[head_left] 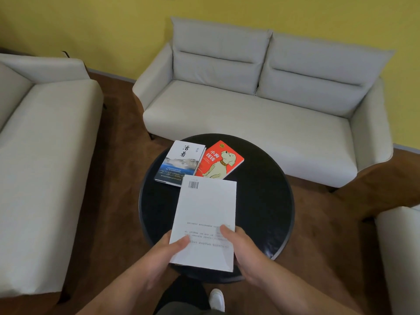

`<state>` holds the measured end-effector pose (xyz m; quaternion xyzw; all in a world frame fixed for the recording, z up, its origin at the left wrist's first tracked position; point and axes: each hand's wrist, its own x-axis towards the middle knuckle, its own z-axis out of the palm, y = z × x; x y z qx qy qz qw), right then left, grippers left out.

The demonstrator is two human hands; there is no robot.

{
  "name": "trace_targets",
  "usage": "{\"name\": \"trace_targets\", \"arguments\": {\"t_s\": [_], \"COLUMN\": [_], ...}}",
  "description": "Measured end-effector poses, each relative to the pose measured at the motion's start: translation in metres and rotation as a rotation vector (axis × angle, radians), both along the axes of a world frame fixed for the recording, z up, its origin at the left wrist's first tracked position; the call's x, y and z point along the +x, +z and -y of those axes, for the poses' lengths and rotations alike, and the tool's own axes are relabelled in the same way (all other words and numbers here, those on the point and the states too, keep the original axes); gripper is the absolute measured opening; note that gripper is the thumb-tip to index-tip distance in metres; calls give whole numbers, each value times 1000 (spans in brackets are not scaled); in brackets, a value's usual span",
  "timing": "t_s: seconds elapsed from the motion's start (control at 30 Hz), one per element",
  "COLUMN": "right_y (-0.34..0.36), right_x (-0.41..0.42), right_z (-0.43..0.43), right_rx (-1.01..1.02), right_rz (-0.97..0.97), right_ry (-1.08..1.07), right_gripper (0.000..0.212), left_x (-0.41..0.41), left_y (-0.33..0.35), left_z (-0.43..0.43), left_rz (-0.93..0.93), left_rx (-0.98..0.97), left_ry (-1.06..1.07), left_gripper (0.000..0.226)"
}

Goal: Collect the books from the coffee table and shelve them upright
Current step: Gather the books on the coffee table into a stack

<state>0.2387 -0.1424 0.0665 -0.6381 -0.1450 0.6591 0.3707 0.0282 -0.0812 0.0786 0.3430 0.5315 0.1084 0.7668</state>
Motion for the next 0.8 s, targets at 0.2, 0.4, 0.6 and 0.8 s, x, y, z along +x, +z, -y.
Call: {"name": "trace_targets", "arguments": {"t_s": [0.2,0.4,0.6,0.8], "right_y": [18,19,-45,-89], "right_x": [31,70,87,88], "right_z": [-74,-172,-242,-246], "right_rx": [84,100,44,21], "right_rz": [376,441,758,1049], "right_ry": [-65,-68,680,1203], "right_gripper": [60,11,51,65], "left_x": [5,12,29,40], "left_y": [2,-29,-80,-113], "left_z": [-69,-193,-273,-284], "left_rz": [-232,-529,-777,-1007], "left_rx": [53,392,487,484], "left_ry": [119,-20,-204,-347], "left_gripper": [62,37,48,72]}}
